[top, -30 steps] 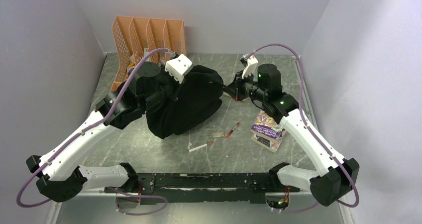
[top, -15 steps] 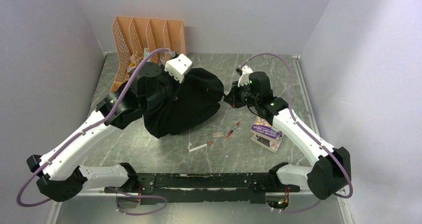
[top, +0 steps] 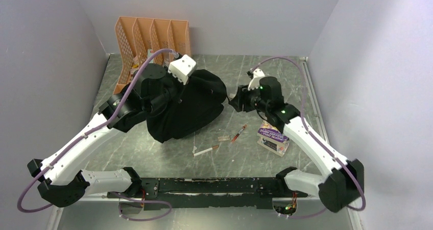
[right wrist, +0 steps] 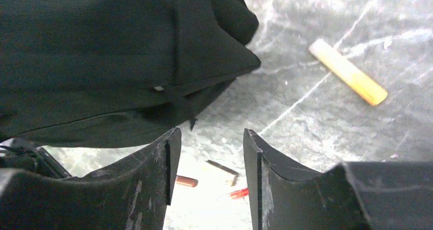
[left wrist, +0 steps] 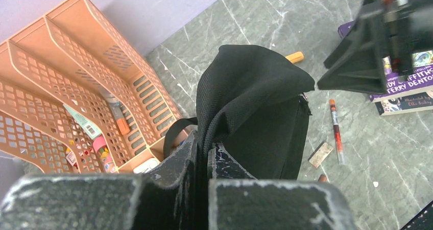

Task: Pack the student bag
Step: Unzip the student bag at the center of the board.

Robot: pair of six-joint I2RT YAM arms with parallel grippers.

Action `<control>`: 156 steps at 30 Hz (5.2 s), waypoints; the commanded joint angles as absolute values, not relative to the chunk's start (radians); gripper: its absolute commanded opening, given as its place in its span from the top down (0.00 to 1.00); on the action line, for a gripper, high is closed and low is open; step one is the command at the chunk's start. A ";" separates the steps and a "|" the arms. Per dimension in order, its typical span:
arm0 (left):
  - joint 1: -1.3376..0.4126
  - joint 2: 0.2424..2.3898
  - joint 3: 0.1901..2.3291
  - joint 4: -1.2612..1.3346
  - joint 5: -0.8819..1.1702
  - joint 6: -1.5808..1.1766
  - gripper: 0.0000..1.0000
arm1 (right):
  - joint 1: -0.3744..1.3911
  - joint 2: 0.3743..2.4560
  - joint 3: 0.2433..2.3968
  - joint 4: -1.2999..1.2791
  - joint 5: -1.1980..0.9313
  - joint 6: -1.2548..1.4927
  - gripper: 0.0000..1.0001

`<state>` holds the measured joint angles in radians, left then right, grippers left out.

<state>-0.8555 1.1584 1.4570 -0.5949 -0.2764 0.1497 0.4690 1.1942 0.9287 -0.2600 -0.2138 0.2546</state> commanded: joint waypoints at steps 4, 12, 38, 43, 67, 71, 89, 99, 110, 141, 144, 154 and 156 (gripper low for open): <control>-0.848 1.167 1.479 -0.566 -0.321 0.103 0.95 | 0.467 0.993 0.911 -0.160 -0.376 0.293 0.44; -0.849 1.176 1.488 -0.569 -0.327 0.066 0.95 | 0.490 0.981 0.826 0.115 -0.598 0.517 0.37; -0.847 1.154 1.475 -0.569 -0.285 0.037 0.95 | 0.627 1.167 0.804 0.477 -0.355 0.633 0.61; -0.848 1.151 1.465 -0.560 -0.270 0.026 0.95 | 0.633 1.163 0.814 0.479 -0.377 0.630 0.90; -0.698 1.329 1.691 -0.547 -0.004 -0.132 0.24 | 0.646 1.121 1.028 0.086 -0.399 0.289 1.00; -0.670 1.432 1.760 -0.606 0.147 -0.106 0.27 | 0.646 1.120 1.038 0.085 -0.407 0.272 1.00; -0.669 1.672 1.952 -0.921 0.159 -0.019 0.31 | 0.646 1.113 1.038 0.065 -0.391 0.235 1.00; -0.667 1.670 1.968 -1.021 0.195 -0.021 0.33 | 0.646 1.111 1.046 0.028 -0.344 0.190 1.00; -0.660 1.656 1.843 -0.917 0.340 -0.066 0.95 | 0.647 1.117 1.071 0.003 -0.322 0.141 1.00; -0.459 1.801 1.968 -0.698 0.366 -0.194 0.95 | 1.007 1.339 1.328 -0.169 -0.467 0.050 1.00; -0.434 1.822 1.997 -0.688 0.380 -0.206 0.95 | 1.064 1.381 1.358 -0.216 -0.433 0.013 1.00; -0.393 1.877 2.085 -0.678 0.401 -0.218 0.95 | 1.205 1.516 1.374 -0.358 -0.364 -0.084 1.00; -0.378 1.874 2.080 -0.671 0.403 -0.222 0.95 | 1.212 1.523 1.350 -0.354 -0.361 -0.082 1.00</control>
